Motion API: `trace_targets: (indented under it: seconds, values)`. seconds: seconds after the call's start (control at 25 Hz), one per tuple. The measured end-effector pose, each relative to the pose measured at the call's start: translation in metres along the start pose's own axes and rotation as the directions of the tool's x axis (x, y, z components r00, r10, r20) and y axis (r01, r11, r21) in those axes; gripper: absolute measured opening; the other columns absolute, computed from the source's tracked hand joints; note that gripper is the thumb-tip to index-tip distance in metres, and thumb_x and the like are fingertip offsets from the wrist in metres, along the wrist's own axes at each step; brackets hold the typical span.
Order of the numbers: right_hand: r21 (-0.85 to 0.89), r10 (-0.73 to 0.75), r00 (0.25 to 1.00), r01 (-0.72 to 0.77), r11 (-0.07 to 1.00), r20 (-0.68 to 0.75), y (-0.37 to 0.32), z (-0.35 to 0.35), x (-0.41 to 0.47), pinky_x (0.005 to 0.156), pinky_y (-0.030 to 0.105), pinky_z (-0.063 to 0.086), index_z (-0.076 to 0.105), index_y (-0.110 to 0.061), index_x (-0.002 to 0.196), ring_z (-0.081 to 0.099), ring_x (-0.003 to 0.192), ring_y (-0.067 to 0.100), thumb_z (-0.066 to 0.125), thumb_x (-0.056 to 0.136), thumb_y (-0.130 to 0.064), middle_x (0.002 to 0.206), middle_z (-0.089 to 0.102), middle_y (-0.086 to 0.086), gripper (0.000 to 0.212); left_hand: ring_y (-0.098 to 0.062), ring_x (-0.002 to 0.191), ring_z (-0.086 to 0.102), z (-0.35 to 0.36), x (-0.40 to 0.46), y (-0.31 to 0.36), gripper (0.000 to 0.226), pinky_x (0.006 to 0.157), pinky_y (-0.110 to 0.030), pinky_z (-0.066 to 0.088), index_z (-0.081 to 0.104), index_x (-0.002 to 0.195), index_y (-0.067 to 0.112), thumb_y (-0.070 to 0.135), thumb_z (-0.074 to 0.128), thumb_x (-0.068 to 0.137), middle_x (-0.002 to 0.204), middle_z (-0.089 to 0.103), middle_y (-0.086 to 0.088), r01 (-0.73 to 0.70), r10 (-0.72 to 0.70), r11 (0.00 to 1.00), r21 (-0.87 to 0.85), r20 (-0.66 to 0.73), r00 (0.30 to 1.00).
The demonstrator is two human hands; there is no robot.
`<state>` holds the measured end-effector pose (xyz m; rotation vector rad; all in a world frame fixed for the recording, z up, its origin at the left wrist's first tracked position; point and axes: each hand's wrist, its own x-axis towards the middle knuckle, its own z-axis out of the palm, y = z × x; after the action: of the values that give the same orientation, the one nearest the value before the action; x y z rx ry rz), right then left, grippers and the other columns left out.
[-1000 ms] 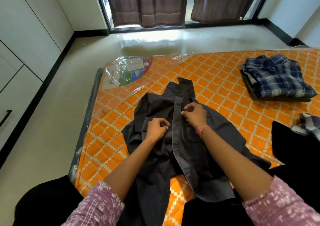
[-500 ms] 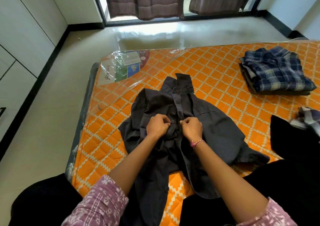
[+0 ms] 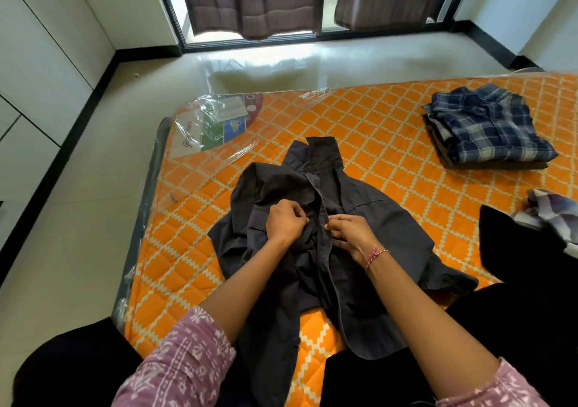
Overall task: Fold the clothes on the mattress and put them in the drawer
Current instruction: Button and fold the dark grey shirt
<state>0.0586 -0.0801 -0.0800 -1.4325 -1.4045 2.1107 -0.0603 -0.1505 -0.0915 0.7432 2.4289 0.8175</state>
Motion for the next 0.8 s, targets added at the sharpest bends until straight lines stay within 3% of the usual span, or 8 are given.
trace_targets:
  seconds: [0.2,0.28,0.4,0.48,0.6,0.68,0.72,0.8]
  values:
    - [-0.032,-0.09,0.996,0.091,0.995,0.013,0.0,0.014,-0.004,0.045,0.015,0.048,0.06,-0.007,0.069,0.058,0.058,0.009,0.06,0.088,0.002,0.069,0.058,0.006,0.02,-0.015,0.063,0.057,-0.016,-0.009,-0.001,0.01,0.063,-0.025,0.05,0.068,0.073,0.006,-0.001,0.07,0.08,0.065,0.062,-0.006,0.089,-0.058,0.901,-0.426,0.084,0.995]
    - [-0.085,-0.148,0.989,0.148,0.985,0.008,0.0,0.018,-0.006,0.047,0.017,0.046,0.056,-0.008,0.065,0.054,0.056,0.009,0.058,0.09,0.0,0.065,0.054,0.005,0.025,-0.014,0.059,0.055,-0.022,-0.013,0.001,0.01,0.059,-0.021,0.047,0.067,0.075,0.003,-0.005,0.067,0.082,0.063,0.06,-0.007,0.108,-0.051,0.861,-0.496,0.127,0.991]
    - [-0.198,-0.233,0.972,0.227,0.954,-0.011,0.001,0.023,-0.008,0.06,0.031,0.038,0.052,-0.004,0.067,0.043,0.066,0.021,0.058,0.09,-0.003,0.068,0.044,0.011,0.024,-0.012,0.06,0.055,-0.027,-0.02,0.005,0.008,0.059,-0.019,0.047,0.068,0.077,0.002,-0.005,0.066,0.082,0.064,0.061,-0.006,0.085,-0.035,0.859,-0.505,0.108,0.994]
    - [-0.294,-0.299,0.953,0.272,0.916,-0.047,0.0,0.024,-0.01,0.064,0.032,0.032,0.05,-0.001,0.064,0.038,0.067,0.02,0.06,0.089,-0.006,0.066,0.042,0.011,0.028,-0.011,0.061,0.056,-0.032,-0.023,0.009,0.007,0.058,-0.019,0.047,0.069,0.077,0.002,-0.002,0.067,0.082,0.065,0.062,-0.005,0.044,-0.009,0.882,-0.469,0.076,0.997]
    - [-0.342,-0.376,0.913,0.307,0.888,-0.16,-0.008,0.025,-0.012,0.057,0.028,0.028,0.04,-0.01,0.055,0.033,0.061,0.017,0.062,0.087,-0.008,0.059,0.034,0.007,0.039,-0.012,0.069,0.062,-0.04,-0.025,0.014,0.008,0.064,-0.022,0.047,0.074,0.079,0.005,0.003,0.067,0.081,0.074,0.067,-0.004,-0.122,0.121,0.985,-0.121,-0.014,0.992]
    - [-0.3,-0.365,0.919,0.31,0.902,-0.147,-0.011,0.028,-0.013,0.059,0.028,0.027,0.038,-0.012,0.054,0.032,0.061,0.018,0.061,0.086,-0.007,0.058,0.032,0.007,0.04,-0.016,0.077,0.065,-0.044,-0.026,0.02,0.009,0.068,-0.024,0.049,0.074,0.08,0.005,0.004,0.065,0.081,0.082,0.071,-0.007,-0.182,0.183,0.983,0.03,-0.038,0.982]
    - [-0.298,-0.356,0.925,0.306,0.904,-0.13,-0.011,0.03,-0.014,0.06,0.029,0.028,0.04,-0.012,0.054,0.032,0.061,0.019,0.061,0.086,-0.006,0.059,0.033,0.007,0.039,-0.016,0.078,0.065,-0.045,-0.025,0.022,0.009,0.069,-0.025,0.049,0.074,0.08,0.005,0.004,0.066,0.081,0.083,0.071,-0.007,-0.183,0.183,0.983,0.023,-0.04,0.982]
    - [-0.29,-0.342,0.933,0.299,0.909,-0.113,-0.009,0.032,-0.015,0.059,0.03,0.028,0.046,-0.009,0.057,0.034,0.061,0.018,0.062,0.085,-0.006,0.06,0.036,0.008,0.032,-0.014,0.072,0.062,-0.046,-0.023,0.024,0.008,0.067,-0.025,0.051,0.073,0.076,0.003,0.002,0.067,0.08,0.078,0.07,-0.008,-0.094,0.095,0.984,-0.151,-0.007,0.995]
